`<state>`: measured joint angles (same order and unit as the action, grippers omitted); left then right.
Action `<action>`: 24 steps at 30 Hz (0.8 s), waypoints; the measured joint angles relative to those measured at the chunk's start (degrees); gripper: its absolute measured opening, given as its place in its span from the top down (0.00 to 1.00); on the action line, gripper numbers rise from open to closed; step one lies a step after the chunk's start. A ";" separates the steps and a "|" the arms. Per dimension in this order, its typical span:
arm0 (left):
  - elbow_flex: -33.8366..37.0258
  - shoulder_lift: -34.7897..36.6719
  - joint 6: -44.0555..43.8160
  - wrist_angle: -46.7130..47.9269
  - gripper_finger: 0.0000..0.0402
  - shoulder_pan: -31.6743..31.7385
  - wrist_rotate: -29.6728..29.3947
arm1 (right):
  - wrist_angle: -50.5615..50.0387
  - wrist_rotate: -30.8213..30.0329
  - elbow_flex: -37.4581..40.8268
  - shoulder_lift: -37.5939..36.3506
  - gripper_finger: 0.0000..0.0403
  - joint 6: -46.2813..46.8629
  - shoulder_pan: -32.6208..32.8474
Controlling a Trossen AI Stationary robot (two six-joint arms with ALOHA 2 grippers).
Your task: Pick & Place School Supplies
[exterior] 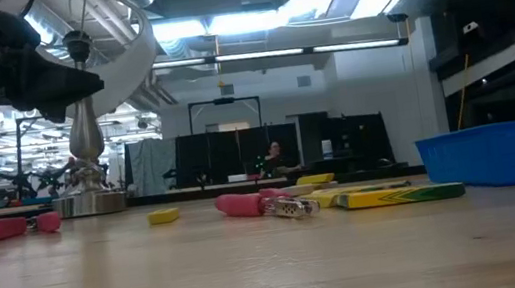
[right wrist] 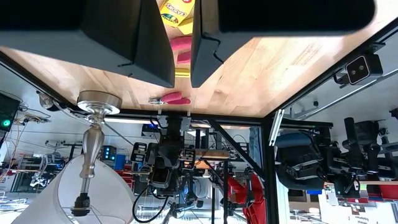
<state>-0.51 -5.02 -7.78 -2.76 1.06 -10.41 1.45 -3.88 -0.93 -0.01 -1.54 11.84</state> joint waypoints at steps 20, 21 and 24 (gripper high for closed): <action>0.00 0.00 0.01 0.00 0.81 0.00 0.00 | 1.14 -4.92 0.02 0.00 0.86 4.34 0.02; 0.00 0.01 -0.01 0.00 0.81 0.00 0.00 | 1.41 -3.67 0.02 0.00 0.86 9.32 0.02; 0.00 0.00 0.00 0.00 0.81 0.00 0.00 | 4.33 -4.89 -0.05 0.11 0.86 24.81 -0.05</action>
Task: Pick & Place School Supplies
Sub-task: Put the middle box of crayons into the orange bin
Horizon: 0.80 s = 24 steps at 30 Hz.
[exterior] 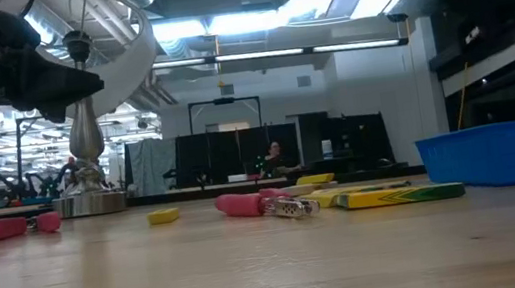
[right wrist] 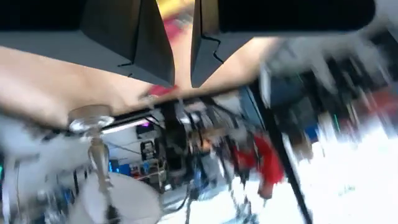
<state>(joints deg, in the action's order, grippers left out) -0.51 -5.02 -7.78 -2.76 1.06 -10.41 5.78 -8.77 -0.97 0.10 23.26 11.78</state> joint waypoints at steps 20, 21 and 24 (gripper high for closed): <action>0.01 -0.02 0.71 -3.39 0.81 0.00 -1.58 | 12.83 -21.96 0.06 0.44 0.86 33.06 0.05; 0.01 0.01 -3.18 -6.13 0.81 0.02 -1.70 | 14.50 -21.82 0.05 0.70 0.86 32.42 0.05; 0.02 0.02 -8.72 -12.54 0.81 0.11 -4.31 | 19.01 -18.40 0.05 1.17 0.86 30.25 0.05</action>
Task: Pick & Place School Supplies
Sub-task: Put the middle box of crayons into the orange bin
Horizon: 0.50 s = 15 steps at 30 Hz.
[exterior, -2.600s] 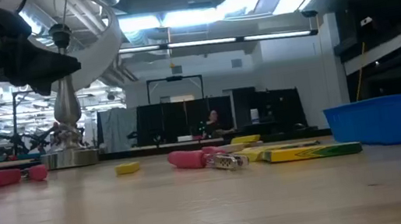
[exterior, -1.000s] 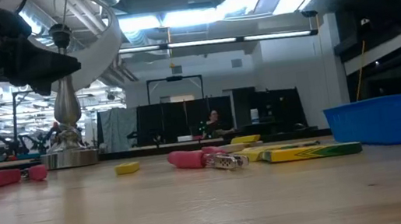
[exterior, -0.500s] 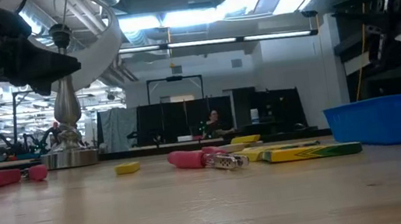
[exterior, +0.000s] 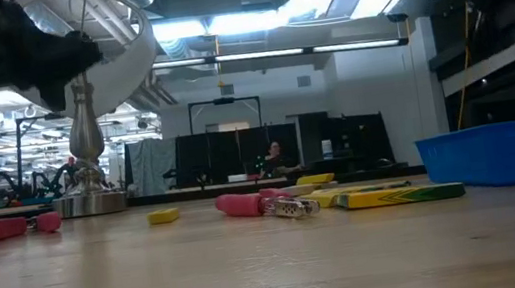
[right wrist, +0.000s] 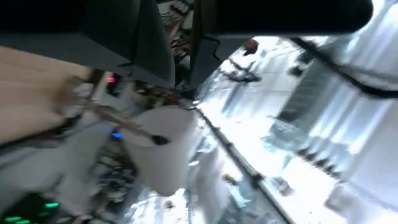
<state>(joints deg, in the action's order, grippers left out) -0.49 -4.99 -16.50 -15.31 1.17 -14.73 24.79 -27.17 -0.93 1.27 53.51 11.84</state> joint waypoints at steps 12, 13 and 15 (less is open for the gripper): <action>0.00 0.07 -14.27 -30.59 0.81 0.03 -0.26 | 22.38 -0.41 0.00 12.58 0.86 -9.26 1.19; 0.00 0.07 -14.28 -30.98 0.81 0.02 1.97 | 23.59 -0.34 0.00 13.90 0.86 -9.85 1.41; 0.00 0.07 -15.61 -30.98 0.81 0.00 6.89 | 25.69 0.57 0.00 16.38 0.86 -10.55 1.87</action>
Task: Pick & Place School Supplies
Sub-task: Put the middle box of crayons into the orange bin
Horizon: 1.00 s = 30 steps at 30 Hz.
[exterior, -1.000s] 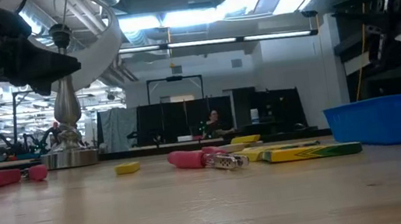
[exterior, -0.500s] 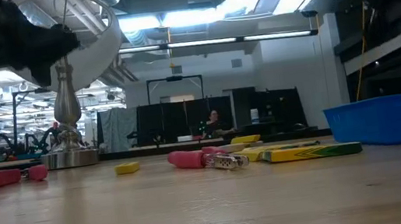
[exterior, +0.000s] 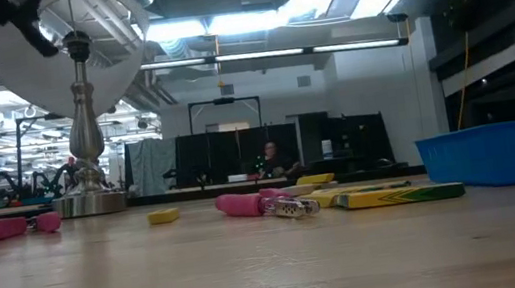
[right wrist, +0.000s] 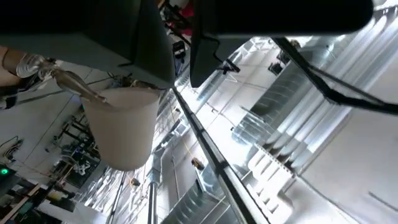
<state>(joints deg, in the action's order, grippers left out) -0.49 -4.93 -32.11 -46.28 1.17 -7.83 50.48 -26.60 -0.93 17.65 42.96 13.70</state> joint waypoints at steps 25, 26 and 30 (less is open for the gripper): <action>-15.81 -30.17 -4.32 -2.23 0.81 -37.99 -4.52 | 12.94 11.22 -10.02 16.58 0.86 -8.31 11.48; -18.48 -33.31 -1.45 -2.14 0.81 -40.10 -6.87 | 12.93 11.23 -10.54 17.33 0.86 -8.26 12.04; -30.38 -48.33 7.59 -0.98 0.81 -45.63 -13.02 | 11.52 13.80 -13.16 20.50 0.86 -6.04 14.50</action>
<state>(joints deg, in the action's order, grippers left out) -30.87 -53.26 -24.52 -47.26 -44.46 -20.86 62.00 -12.80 -14.09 38.15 36.93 28.21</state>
